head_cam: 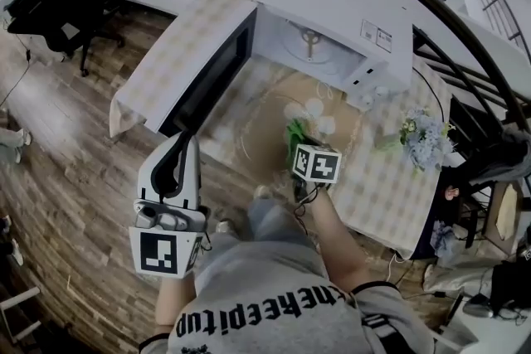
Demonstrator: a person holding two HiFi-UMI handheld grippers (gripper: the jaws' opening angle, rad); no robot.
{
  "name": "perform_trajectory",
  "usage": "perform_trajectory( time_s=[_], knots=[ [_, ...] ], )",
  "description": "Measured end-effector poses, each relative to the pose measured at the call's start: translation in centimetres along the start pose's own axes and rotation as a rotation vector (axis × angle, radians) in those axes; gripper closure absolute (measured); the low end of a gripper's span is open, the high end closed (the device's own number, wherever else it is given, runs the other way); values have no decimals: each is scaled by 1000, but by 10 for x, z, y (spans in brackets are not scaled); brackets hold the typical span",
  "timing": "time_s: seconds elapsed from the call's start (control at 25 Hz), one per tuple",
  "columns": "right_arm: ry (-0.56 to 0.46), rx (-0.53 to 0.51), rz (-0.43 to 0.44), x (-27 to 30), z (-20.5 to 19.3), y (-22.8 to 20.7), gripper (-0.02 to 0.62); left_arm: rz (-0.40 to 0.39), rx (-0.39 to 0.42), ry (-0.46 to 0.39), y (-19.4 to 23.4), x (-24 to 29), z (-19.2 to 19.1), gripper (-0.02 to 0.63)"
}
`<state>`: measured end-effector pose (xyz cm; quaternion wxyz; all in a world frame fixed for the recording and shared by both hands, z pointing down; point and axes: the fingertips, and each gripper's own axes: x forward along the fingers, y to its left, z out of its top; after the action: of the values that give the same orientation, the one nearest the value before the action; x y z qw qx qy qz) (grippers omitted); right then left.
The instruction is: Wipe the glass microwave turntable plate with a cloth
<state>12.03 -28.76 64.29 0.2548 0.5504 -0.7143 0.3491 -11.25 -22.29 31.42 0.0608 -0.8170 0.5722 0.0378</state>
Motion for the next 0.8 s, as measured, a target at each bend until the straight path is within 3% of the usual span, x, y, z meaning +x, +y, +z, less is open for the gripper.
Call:
perform_trajectory(
  time_s=[0.2, 0.36, 0.56, 0.8],
  knots=[
    [33, -74, 218, 7, -11, 107, 546, 15, 7, 2, 6, -7, 2, 594],
    [87, -138, 306, 17, -29, 160, 546, 28, 10, 9, 9, -11, 2, 594],
    [87, -206, 308, 23, -39, 164, 546, 33, 12, 12, 12, -15, 2, 594],
    [66, -191, 247, 12, -40, 127, 548, 24, 11, 8, 11, -16, 2, 594]
  ],
)
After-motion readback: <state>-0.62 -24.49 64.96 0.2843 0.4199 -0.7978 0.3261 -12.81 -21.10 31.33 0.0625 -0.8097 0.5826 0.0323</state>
